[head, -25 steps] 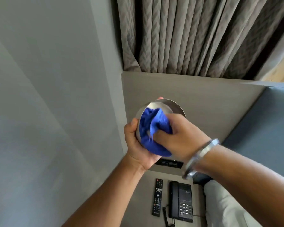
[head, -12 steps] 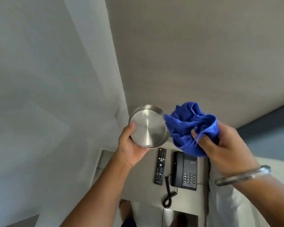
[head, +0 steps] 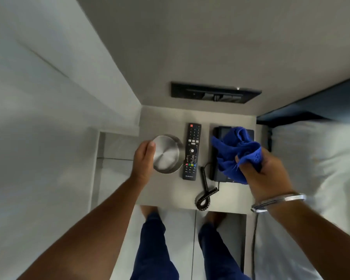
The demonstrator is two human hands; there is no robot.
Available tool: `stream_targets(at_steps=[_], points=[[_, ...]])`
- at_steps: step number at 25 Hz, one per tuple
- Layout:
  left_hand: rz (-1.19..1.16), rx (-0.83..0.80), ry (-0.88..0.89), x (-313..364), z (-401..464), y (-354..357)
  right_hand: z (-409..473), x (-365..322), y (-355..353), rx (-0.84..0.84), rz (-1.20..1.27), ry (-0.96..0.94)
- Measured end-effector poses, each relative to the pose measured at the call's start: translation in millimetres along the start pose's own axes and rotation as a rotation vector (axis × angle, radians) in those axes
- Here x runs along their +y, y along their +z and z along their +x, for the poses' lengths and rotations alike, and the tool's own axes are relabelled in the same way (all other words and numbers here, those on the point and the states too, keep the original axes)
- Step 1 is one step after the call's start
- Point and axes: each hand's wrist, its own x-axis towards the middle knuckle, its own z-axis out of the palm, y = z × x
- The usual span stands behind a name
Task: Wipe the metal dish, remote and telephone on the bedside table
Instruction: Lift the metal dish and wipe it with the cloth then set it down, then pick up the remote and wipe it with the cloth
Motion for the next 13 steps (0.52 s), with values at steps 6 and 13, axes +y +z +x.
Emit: stream_targets(at_steps=[6,13], points=[[0.255,0.082,-0.048,-59,17,-1,16,43,35,-0.047,0.021,0.071],[0.855,0.119,-0.027,-52,19,-5,27,65,37,-0.049,0.023,0.127]])
